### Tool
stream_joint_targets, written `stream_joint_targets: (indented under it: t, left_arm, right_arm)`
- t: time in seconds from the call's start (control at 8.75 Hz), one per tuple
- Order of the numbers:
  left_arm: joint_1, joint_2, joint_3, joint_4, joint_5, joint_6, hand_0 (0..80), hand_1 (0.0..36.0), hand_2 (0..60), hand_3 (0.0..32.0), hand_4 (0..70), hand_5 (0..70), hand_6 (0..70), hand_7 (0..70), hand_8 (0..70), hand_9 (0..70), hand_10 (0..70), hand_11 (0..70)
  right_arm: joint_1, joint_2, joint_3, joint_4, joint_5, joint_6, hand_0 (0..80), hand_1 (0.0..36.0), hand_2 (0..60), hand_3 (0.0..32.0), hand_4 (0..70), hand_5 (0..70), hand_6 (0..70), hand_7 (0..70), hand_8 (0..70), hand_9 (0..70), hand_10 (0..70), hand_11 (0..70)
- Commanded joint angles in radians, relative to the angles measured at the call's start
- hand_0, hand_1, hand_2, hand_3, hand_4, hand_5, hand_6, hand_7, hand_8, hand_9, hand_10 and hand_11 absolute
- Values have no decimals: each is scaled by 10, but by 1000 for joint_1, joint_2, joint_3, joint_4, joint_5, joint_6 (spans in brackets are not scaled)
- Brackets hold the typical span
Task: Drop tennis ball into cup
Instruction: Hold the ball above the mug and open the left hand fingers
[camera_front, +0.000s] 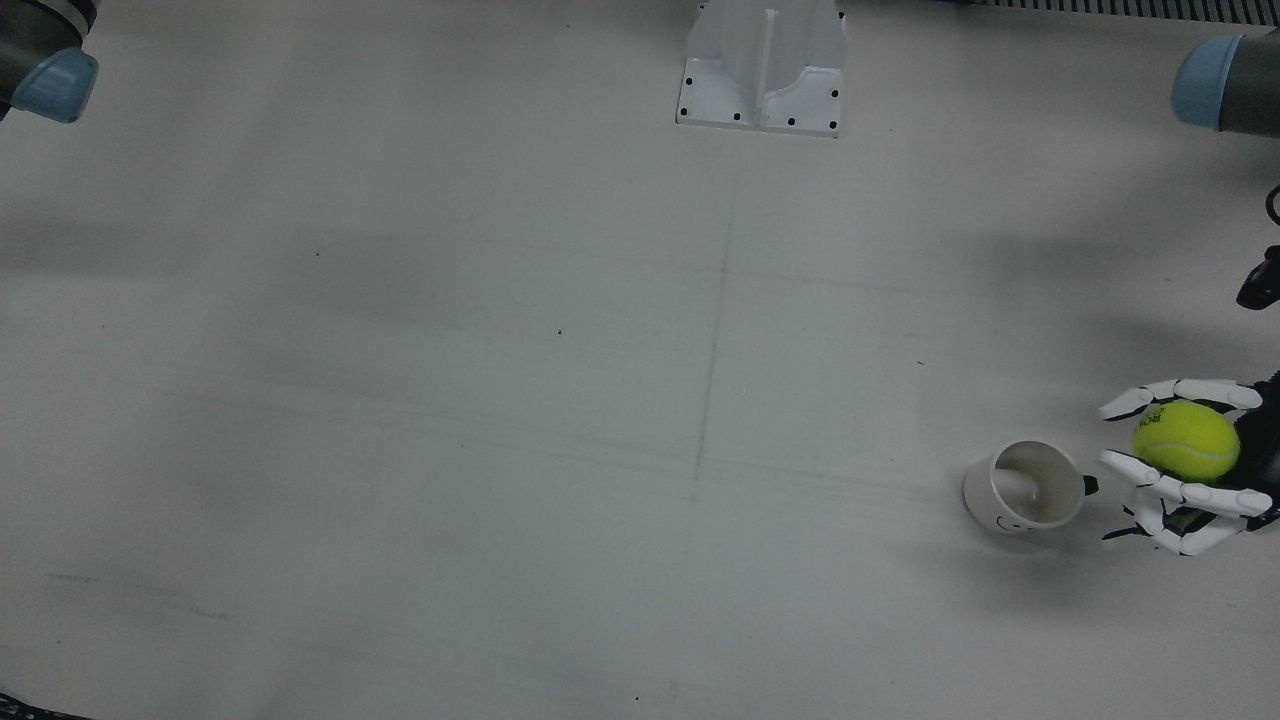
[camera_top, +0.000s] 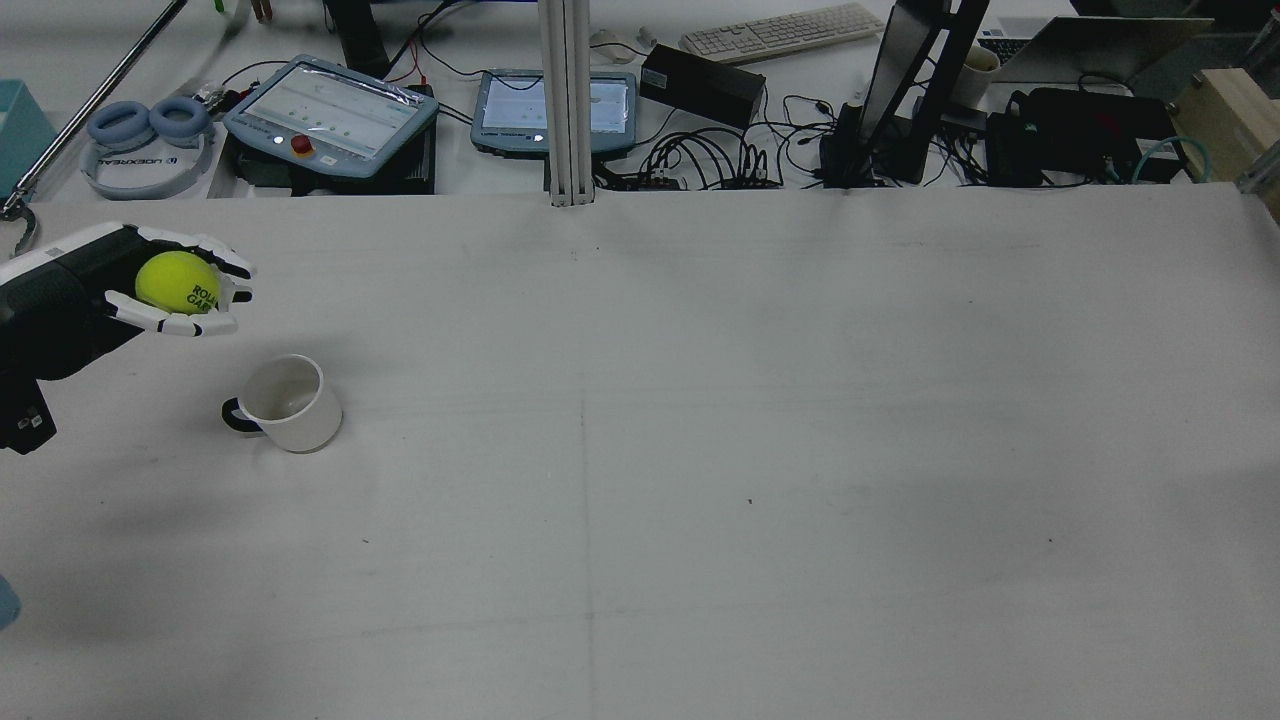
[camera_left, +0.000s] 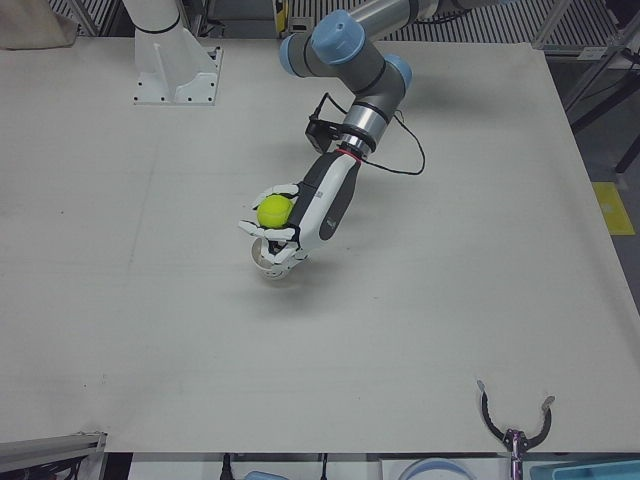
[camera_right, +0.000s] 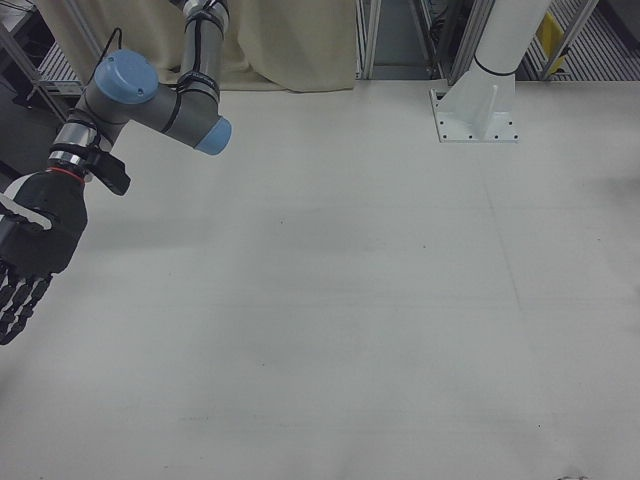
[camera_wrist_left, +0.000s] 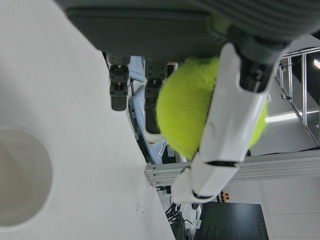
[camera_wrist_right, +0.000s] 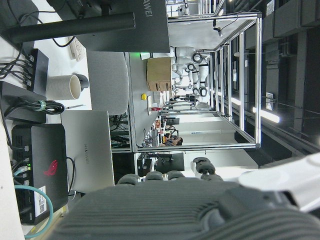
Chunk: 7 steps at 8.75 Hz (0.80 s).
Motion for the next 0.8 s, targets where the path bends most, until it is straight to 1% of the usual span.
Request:
stream_joint_targets:
  t: [0.0, 0.11, 0.23, 0.34, 0.46, 0.57, 0.69]
  left_arm:
    - [5, 2, 5, -4, -9, -2, 730, 360, 600, 0, 700, 145, 213, 700, 360, 571, 132, 221]
    - [5, 9, 8, -31, -5, -2, 800, 360, 600, 0, 531, 140, 148, 463, 228, 375, 96, 174]
    - [5, 11, 8, -62, 0, -3, 800, 360, 600, 0, 326, 138, 85, 171, 97, 154, 63, 132]
    - [7, 12, 9, -91, 1, -2, 800, 360, 600, 0, 179, 132, 51, 28, 28, 48, 38, 100]
    - [7, 12, 9, -116, 10, -2, 770, 360, 440, 0, 85, 108, 28, 0, 0, 2, 11, 55]
    - [7, 12, 9, -120, 12, -3, 673, 360, 409, 0, 48, 98, 18, 0, 0, 0, 1, 38]
    - [7, 12, 9, -122, 12, -5, 671, 360, 416, 0, 43, 98, 16, 0, 0, 0, 0, 37]
  right_arm:
    - [0, -1, 0, 0, 0, 0, 0, 0, 0, 0, 0, 0, 0, 0, 0, 0, 0, 0]
    - [0, 1, 0, 0, 0, 0, 0, 0, 0, 0, 0, 0, 0, 0, 0, 0, 0, 0]
    - [0, -1, 0, 0, 0, 0, 0, 0, 0, 0, 0, 0, 0, 0, 0, 0, 0, 0]
    - [0, -1, 0, 0, 0, 0, 0, 0, 0, 0, 0, 0, 0, 0, 0, 0, 0, 0]
    - [0, 1, 0, 0, 0, 0, 0, 0, 0, 0, 0, 0, 0, 0, 0, 0, 0, 0]
    - [0, 1, 0, 0, 0, 0, 0, 0, 0, 0, 0, 0, 0, 0, 0, 0, 0, 0]
    - [0, -1, 0, 0, 0, 0, 0, 0, 0, 0, 0, 0, 0, 0, 0, 0, 0, 0]
